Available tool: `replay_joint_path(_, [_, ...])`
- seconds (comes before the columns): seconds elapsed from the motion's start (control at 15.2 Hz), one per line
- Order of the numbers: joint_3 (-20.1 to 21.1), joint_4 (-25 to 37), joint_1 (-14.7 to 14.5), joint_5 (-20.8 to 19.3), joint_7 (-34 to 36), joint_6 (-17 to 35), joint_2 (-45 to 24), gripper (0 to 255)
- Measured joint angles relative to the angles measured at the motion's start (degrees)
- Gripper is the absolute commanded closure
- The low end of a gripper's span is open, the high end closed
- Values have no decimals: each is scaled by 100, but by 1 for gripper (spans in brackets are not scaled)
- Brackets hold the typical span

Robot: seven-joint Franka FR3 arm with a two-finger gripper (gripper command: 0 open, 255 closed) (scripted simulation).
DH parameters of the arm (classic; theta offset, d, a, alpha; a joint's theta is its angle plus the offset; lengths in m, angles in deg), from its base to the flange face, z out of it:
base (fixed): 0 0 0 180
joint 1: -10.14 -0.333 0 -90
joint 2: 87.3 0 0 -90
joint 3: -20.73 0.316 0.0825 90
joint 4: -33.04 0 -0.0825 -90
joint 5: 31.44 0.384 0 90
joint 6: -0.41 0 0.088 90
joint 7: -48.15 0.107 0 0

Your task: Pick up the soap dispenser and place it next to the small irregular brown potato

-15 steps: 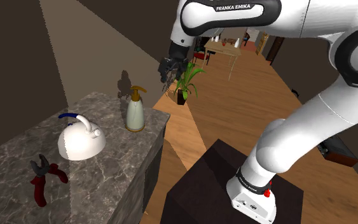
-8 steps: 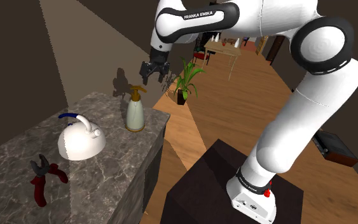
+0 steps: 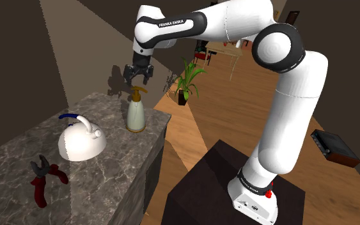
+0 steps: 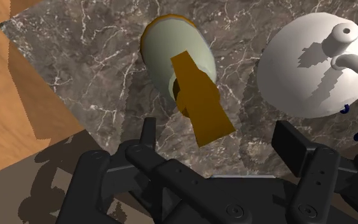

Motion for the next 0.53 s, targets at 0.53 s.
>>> replay_joint_path(0.53, [17,-125,-44,-16,28,446,-319,0])
